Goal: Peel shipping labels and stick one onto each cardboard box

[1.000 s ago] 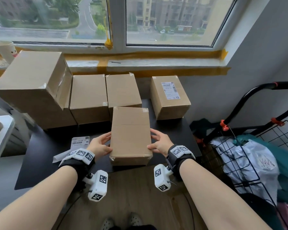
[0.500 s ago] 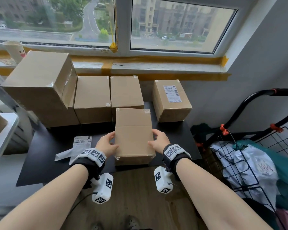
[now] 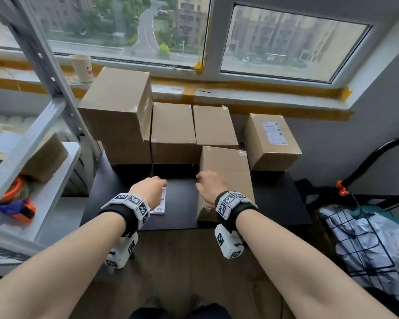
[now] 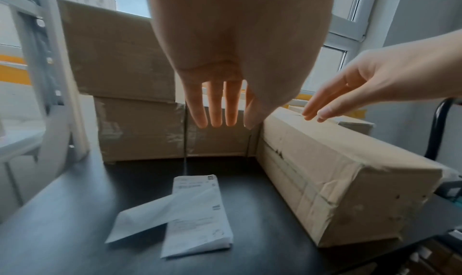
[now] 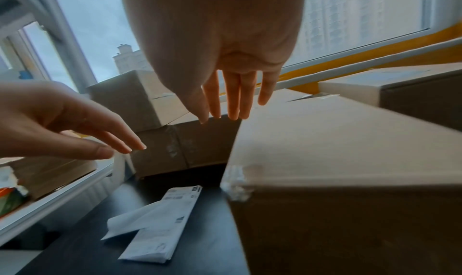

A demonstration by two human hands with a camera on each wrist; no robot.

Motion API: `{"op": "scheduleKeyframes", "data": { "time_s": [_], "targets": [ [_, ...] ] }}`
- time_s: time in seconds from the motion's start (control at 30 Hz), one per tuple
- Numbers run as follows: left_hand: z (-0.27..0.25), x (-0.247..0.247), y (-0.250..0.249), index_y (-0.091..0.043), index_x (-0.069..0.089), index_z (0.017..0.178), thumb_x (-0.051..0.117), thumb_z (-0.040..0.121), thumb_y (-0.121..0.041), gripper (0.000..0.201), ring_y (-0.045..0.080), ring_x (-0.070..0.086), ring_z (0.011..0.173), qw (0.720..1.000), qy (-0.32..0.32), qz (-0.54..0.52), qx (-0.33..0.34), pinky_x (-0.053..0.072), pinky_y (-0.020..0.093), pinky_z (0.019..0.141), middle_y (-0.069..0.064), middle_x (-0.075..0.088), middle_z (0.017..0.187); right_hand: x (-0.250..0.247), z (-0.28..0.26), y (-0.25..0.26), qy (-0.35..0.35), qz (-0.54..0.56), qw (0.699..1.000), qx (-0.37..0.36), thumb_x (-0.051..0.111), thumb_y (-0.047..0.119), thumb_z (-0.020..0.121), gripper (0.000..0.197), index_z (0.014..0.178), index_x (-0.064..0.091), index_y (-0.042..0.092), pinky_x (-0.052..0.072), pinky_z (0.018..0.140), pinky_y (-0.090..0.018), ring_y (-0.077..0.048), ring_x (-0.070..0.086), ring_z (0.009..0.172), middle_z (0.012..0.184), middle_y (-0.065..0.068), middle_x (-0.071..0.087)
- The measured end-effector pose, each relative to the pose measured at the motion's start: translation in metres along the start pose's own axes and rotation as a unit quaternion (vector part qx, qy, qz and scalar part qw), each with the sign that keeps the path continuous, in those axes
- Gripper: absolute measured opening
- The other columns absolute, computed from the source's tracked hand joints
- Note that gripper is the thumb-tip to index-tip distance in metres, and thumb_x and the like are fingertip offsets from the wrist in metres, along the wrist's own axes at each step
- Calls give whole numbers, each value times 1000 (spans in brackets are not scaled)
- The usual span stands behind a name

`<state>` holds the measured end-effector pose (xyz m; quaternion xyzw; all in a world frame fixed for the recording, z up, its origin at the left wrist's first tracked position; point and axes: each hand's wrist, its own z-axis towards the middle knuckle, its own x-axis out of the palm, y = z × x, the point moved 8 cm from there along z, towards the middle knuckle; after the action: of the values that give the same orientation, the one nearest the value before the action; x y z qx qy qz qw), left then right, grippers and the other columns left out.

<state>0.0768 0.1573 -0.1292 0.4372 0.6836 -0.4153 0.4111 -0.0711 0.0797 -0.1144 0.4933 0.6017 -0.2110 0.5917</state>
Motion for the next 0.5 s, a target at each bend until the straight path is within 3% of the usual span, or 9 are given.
{"op": "scheduleKeyframes", "data": {
  "time_s": [0.23, 0.33, 0.5],
  "targets": [
    [-17, 33, 63, -24, 52, 129, 39, 92, -13, 40, 24, 52, 120, 999, 36, -10, -32, 45, 39, 98, -2, 49, 136, 71, 7, 59, 87, -8, 995, -53, 46, 25, 96, 36, 130, 51, 14, 41, 102, -40, -28, 48, 124, 135, -8, 50],
    [-20, 53, 77, -22, 57, 121, 39, 91, -15, 36, 26, 55, 116, 998, 53, -20, -28, 47, 40, 95, 1, 55, 130, 104, 10, 69, 114, -6, 992, -57, 48, 25, 95, 35, 129, 52, 16, 42, 101, -40, -27, 49, 123, 136, -6, 50],
    [-15, 85, 92, -25, 52, 126, 39, 92, -14, 38, 26, 55, 118, 994, 73, -73, -32, 46, 41, 96, -1, 54, 133, 145, 21, 71, 132, -8, 989, -59, 50, 23, 94, 31, 124, 55, 17, 45, 95, -38, -25, 51, 119, 133, -2, 52]
  ]
}}
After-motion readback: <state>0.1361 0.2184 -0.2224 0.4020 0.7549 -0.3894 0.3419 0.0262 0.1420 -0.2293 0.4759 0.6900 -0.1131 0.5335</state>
